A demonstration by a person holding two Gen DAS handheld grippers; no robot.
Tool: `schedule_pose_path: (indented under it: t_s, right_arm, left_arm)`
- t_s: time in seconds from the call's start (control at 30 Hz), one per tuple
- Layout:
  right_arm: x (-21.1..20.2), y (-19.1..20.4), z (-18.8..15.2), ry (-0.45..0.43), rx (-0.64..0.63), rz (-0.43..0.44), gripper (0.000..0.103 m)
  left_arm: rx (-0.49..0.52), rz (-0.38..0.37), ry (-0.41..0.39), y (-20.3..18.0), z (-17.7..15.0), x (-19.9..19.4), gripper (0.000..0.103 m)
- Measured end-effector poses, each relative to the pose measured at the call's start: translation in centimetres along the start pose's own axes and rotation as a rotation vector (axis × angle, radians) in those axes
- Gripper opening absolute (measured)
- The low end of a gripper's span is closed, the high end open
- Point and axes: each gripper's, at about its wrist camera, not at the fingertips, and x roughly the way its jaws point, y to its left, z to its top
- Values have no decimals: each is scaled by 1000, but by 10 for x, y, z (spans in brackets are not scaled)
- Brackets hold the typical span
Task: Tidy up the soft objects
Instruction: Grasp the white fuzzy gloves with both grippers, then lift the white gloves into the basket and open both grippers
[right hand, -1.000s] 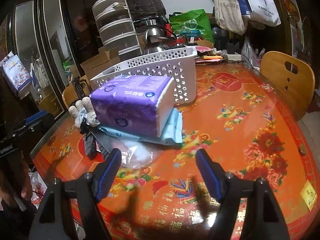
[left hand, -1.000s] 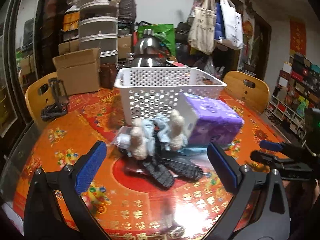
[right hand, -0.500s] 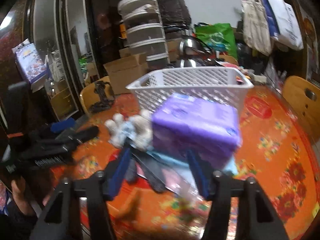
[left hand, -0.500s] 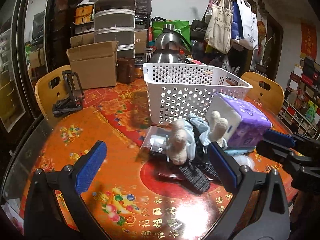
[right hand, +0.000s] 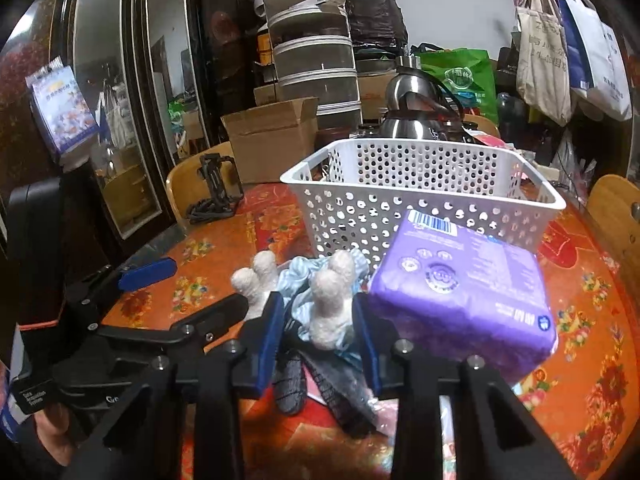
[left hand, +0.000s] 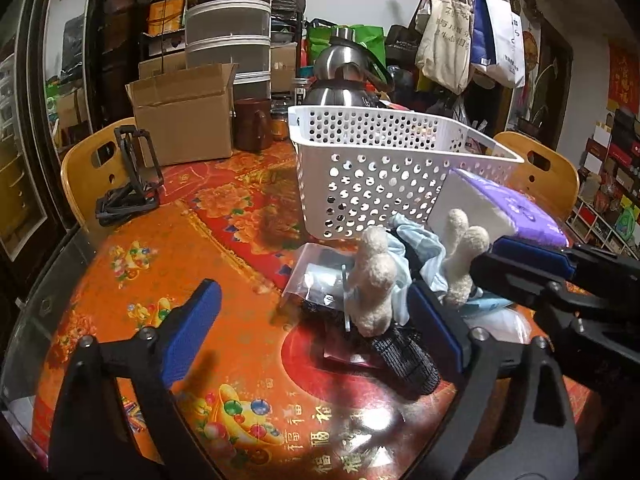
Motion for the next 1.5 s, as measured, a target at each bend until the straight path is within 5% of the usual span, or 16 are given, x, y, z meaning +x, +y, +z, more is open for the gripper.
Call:
schedule_pose_path:
  t_s: [0.2, 0.53, 0.7, 1.17, 1.5]
  right_arm:
    - [14, -2, -1, 28, -4, -13, 20]
    - [22, -4, 5, 49, -12, -16, 19]
    - [27, -5, 7, 62, -10, -16, 13]
    - [5, -2, 10, 5, -45, 35, 11]
    - [-44, -3, 28, -88, -59, 81, 11]
  left_arm:
    - [24, -17, 24, -7, 1, 15, 66]
    - [24, -95, 39, -14, 5, 27, 39]
    - [28, -151, 49, -16, 7, 29, 17]
    - [9, -160, -34, -8, 10, -16, 14]
    - [-14, -205, -115, -13, 43, -65, 14]
